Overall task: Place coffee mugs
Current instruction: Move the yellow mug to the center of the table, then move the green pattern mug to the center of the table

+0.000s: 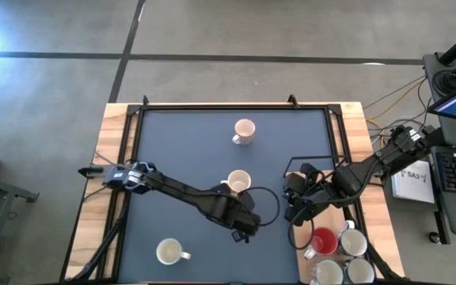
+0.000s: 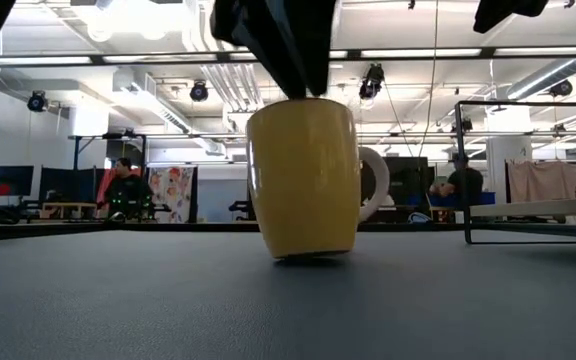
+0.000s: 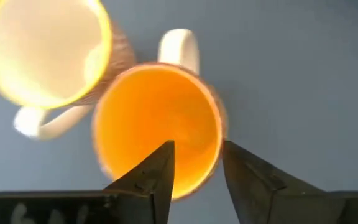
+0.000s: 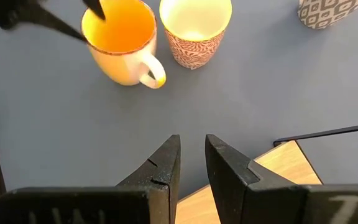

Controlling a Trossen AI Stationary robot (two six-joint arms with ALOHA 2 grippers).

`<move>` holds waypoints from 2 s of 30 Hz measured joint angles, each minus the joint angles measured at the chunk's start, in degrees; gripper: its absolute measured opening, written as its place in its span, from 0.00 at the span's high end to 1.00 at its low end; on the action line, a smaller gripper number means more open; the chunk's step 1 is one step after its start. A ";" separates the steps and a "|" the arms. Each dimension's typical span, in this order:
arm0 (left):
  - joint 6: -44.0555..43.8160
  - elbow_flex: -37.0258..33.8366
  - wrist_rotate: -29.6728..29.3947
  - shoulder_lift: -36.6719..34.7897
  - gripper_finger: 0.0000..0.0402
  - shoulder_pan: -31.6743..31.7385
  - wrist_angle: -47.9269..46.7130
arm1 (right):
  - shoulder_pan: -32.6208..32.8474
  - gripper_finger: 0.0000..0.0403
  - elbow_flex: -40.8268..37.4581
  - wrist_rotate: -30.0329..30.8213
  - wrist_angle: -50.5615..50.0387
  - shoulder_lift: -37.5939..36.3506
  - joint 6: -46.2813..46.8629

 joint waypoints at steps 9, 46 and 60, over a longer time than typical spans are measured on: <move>0.41 8.51 -0.15 -0.31 0.68 -0.67 -11.94 | 0.00 0.84 0.00 0.00 -0.16 0.00 -0.32; -71.44 -49.72 15.44 -32.65 0.68 -29.12 9.36 | -2.05 0.84 -11.56 0.22 1.99 0.00 0.22; -71.47 -60.88 10.82 -32.72 0.95 -27.78 24.42 | -3.86 0.84 -11.39 0.02 2.09 0.00 0.76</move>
